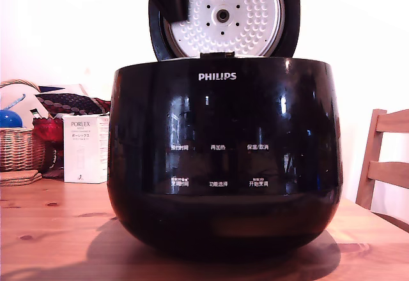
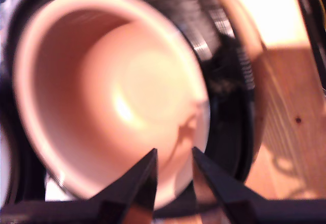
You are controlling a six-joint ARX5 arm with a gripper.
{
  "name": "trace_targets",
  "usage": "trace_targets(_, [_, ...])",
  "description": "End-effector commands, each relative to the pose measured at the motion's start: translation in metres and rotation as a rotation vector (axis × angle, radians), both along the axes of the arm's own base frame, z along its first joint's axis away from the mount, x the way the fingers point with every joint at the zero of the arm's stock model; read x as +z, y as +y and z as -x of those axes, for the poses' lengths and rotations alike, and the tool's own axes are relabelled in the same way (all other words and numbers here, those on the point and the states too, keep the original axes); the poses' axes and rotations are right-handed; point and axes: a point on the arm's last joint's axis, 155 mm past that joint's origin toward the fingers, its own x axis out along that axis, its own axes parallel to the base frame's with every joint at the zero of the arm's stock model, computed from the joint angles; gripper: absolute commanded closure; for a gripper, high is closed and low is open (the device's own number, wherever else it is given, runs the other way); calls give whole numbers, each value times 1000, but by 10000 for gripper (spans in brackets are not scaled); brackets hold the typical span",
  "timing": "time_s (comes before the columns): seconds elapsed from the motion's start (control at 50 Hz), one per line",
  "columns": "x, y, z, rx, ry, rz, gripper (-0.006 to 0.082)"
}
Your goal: Place the pot you are holding inside the rice cooker
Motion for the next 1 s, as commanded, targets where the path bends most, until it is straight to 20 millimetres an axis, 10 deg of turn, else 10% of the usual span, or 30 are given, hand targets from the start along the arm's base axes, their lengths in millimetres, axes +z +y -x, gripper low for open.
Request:
trace_targets(0.0, [6, 7, -3, 66, 12, 26, 646])
trace_targets(0.14, [8, 26, -13, 230, 44, 63, 793])
trace_targets(0.98, [89, 186, -140, 1109, -154, 603, 791])
